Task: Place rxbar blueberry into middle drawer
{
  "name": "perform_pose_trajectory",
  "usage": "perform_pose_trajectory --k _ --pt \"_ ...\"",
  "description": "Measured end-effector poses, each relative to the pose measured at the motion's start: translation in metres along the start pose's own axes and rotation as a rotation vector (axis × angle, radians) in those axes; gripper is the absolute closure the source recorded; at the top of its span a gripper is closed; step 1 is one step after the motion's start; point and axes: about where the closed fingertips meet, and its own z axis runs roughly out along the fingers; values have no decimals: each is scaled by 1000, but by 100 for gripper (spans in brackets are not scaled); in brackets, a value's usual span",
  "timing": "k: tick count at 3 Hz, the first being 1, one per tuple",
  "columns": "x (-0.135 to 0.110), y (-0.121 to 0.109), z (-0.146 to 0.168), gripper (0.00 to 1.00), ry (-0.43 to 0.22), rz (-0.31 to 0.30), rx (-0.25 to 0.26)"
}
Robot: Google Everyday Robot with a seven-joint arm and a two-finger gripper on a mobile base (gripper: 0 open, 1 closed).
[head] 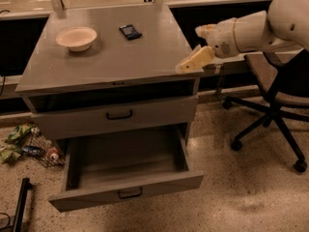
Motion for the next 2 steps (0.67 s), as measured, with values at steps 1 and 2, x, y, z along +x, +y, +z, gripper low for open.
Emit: perform_pose_trajectory --k 1,2 --pt "-37 -39 29 0 -113 -89 57" --pt "-56 -76 66 0 -197 -101 43"
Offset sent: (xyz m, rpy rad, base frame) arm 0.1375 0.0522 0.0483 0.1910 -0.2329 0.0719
